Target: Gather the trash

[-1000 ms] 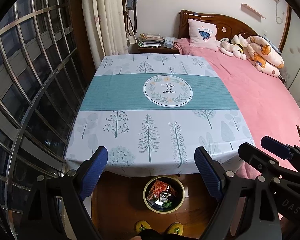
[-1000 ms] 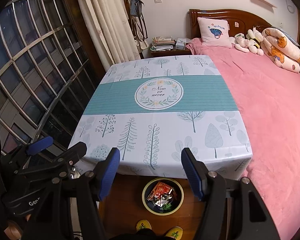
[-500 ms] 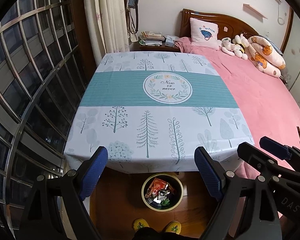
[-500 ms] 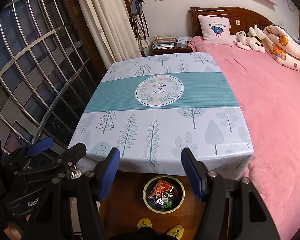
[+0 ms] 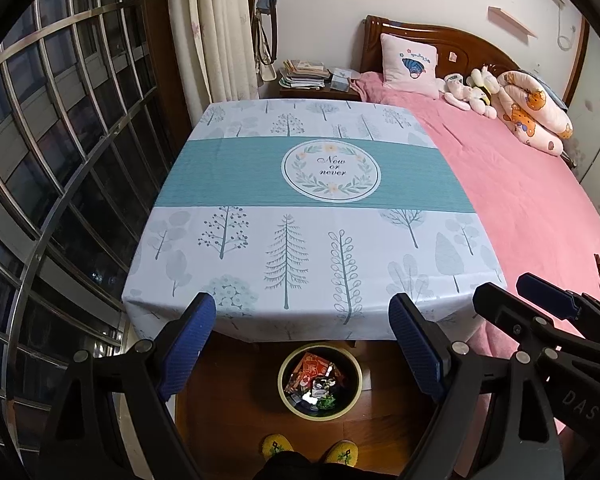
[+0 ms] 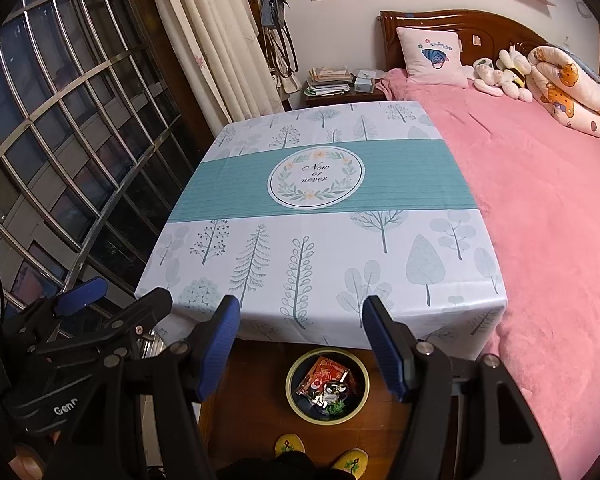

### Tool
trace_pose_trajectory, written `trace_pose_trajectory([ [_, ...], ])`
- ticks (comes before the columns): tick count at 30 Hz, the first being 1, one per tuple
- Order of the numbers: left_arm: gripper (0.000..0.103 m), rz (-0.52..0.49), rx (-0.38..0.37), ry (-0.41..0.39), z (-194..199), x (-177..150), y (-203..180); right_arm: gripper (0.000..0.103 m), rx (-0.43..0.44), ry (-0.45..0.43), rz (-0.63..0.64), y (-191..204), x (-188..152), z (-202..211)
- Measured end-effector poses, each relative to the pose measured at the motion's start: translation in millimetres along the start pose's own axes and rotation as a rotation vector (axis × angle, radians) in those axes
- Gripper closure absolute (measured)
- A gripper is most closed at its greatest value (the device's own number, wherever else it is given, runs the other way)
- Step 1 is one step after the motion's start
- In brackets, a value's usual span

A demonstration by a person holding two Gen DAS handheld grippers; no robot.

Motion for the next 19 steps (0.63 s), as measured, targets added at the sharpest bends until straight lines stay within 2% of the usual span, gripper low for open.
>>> trace_pose_trajectory([
  [19, 0.016, 0.030, 0.035, 0.025, -3, -9, -18, 0.039, 0.037, 0.023, -0.003, -19, -7, -3],
])
Point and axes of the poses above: each gripper's, at about its wrist camera, not at the fingertips, and z roughly against the way its jaws point, y to its left, x to its top, the point moved 6 cm from there along -z, roughly the way its jaws point, and after that the axes turned 12 degrees about -y, right-handed, at the moved point
